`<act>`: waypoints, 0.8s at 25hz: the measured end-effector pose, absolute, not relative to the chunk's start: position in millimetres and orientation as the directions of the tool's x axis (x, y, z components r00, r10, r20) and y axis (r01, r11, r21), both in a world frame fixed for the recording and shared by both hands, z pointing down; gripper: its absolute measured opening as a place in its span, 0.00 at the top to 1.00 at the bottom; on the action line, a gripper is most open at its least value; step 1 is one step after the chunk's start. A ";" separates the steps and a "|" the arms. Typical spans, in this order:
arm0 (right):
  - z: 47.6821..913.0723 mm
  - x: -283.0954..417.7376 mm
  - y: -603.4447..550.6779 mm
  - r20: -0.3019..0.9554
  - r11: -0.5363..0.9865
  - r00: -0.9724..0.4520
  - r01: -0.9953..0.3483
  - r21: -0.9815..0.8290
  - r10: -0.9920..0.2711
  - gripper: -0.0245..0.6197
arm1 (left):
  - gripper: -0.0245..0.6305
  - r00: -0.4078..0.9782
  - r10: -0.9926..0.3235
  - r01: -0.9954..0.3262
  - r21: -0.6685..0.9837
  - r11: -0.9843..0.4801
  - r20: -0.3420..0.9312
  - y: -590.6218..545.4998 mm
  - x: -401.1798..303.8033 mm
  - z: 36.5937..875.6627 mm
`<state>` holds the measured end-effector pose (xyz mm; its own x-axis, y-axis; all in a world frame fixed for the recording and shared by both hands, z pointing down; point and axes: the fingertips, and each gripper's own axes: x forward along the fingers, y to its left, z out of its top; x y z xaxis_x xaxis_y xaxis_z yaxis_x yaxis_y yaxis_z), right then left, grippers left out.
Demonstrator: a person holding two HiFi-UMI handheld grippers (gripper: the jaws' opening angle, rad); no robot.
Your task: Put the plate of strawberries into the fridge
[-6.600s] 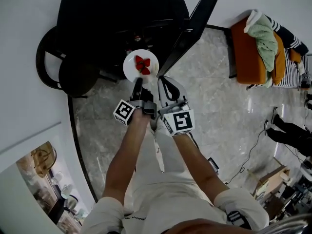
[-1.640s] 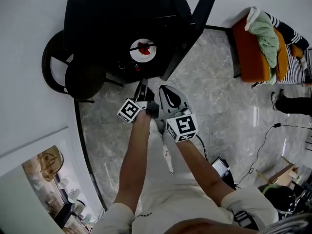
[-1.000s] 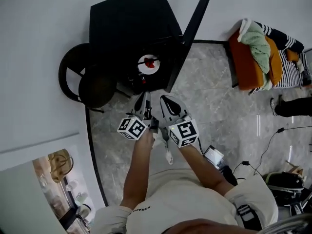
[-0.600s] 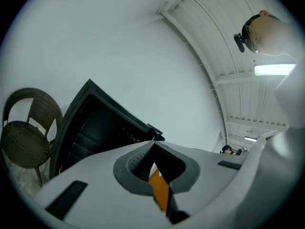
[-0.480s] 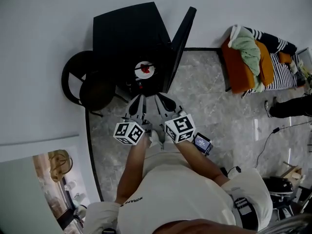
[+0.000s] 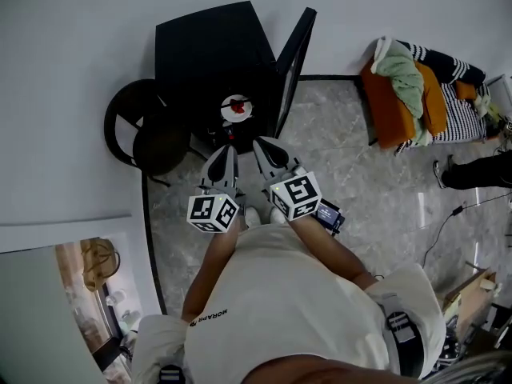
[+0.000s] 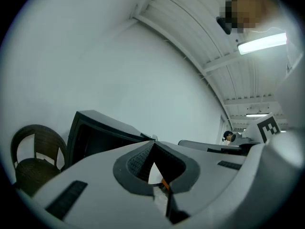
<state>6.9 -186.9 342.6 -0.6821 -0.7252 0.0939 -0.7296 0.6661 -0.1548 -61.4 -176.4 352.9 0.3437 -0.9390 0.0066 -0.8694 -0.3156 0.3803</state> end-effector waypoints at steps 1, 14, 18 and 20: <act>340.9 6.7 -186.0 0.091 0.669 -0.684 -0.728 -0.151 -0.724 0.94 | 0.96 0.340 -0.940 -0.879 0.357 -0.316 0.005 -175.7 -60.5 349.4; 322.1 5.9 -186.1 0.047 0.689 -0.694 -0.719 -0.087 -0.718 0.94 | 0.96 0.291 -0.957 -0.936 0.202 -0.289 -0.021 -174.0 -58.3 325.2; 319.7 6.8 -182.7 0.041 0.692 -0.696 -0.718 -0.075 -0.717 0.94 | 0.96 0.279 -0.960 -0.941 0.192 -0.277 -0.022 -171.7 -59.8 322.9; 319.1 6.6 -183.4 0.037 0.692 -0.695 -0.719 -0.069 -0.718 0.94 | 0.96 0.273 -0.962 -0.944 0.185 -0.273 -0.025 -172.5 -61.0 321.7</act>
<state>6.6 -183.4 319.1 -0.6950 -0.7181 0.0365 -0.7186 0.6920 -0.0689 -61.0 -172.5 321.7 0.2733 -0.9616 -0.0246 -0.9440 -0.2731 0.1853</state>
